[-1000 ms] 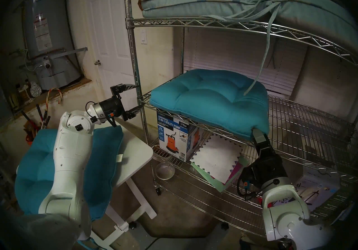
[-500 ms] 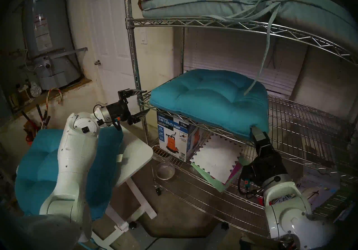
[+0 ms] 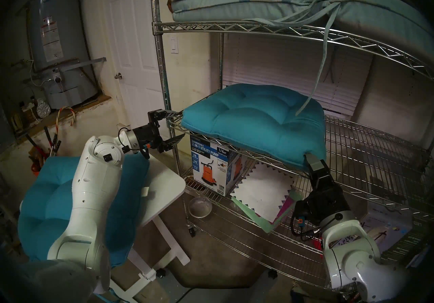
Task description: Take cushion off the shelf
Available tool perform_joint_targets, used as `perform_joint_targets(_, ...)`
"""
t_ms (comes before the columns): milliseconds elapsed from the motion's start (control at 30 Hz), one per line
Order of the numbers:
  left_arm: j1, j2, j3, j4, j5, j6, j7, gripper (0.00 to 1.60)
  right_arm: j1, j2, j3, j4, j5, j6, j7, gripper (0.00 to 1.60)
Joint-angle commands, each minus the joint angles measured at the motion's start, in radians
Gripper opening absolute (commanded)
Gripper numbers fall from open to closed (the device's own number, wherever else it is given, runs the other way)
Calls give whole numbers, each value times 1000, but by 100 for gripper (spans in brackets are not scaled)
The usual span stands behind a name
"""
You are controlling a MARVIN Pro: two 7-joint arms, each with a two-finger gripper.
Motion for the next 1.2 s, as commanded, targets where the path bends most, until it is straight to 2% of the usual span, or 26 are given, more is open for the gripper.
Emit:
perform_joint_targets(0, -35, 21, 1, -18, 2, 1, 40, 160, -21, 8, 28, -25, 8, 9, -44, 160)
perform_joint_targets(400, -55, 40, 14, -9, 25, 1, 79, 160, -48, 16, 42, -25, 36, 5, -91, 160)
perform_joint_targets(1167, -92, 55, 84, 20, 59, 1, 150, 160, -97, 29, 71, -25, 79, 5, -174, 160)
